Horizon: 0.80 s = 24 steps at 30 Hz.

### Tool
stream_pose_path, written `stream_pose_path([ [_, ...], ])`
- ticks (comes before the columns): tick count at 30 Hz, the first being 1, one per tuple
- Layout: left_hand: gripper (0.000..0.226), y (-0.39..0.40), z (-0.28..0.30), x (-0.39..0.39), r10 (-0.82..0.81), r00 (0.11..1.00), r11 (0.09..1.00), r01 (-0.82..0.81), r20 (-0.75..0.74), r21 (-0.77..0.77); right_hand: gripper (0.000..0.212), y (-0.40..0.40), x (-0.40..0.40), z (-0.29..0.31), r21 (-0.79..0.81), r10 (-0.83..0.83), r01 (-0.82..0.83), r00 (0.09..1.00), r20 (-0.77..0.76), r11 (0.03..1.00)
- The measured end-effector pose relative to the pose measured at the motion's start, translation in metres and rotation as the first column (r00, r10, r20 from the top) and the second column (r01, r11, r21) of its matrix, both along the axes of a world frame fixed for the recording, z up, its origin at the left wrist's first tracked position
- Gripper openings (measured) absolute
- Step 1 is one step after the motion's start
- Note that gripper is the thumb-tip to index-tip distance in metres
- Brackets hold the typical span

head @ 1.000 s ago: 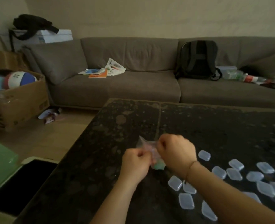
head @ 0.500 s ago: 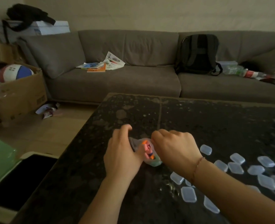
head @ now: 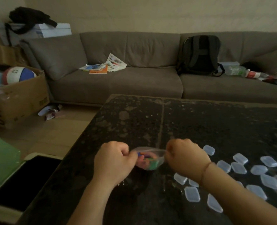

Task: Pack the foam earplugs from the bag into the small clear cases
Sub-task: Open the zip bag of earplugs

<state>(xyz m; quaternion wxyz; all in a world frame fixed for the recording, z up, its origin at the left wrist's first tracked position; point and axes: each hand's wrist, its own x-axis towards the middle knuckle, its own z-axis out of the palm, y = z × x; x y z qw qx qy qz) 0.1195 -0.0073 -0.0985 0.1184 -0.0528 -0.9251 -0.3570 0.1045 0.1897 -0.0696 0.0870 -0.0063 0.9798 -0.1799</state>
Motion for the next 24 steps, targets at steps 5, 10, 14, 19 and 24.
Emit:
stream_pose_path([
  [5,0.05,-0.019,0.005,-0.007,-0.114,0.935,0.832,-0.096,0.336,0.547,0.019,-0.009,-0.01,0.012,-0.159,0.089,-0.107,0.989,-0.117,0.982],
  [10,0.027,-0.002,-0.037,-0.029,0.197,0.939,0.967,-0.234,0.281,0.102,0.021,0.017,-0.001,0.001,-0.145,0.118,-0.144,0.978,-0.174,0.979],
  [14,0.027,0.018,-0.058,-0.04,0.063,0.953,0.997,-0.076,0.296,0.03,0.025,0.039,0.015,-0.02,-0.204,0.064,-0.108,0.976,-0.208,0.973],
  [19,0.04,0.038,-0.062,-0.046,-0.05,0.894,0.998,0.035,0.445,0.042,0.024,0.052,0.018,-0.05,-0.256,0.012,-0.064,0.98,-0.199,0.965],
  [24,0.03,0.036,-0.061,-0.047,-0.169,0.849,0.98,0.088,0.501,0.18,0.032,0.057,0.02,-0.05,-0.288,0.083,-0.215,0.908,-0.411,0.933],
])
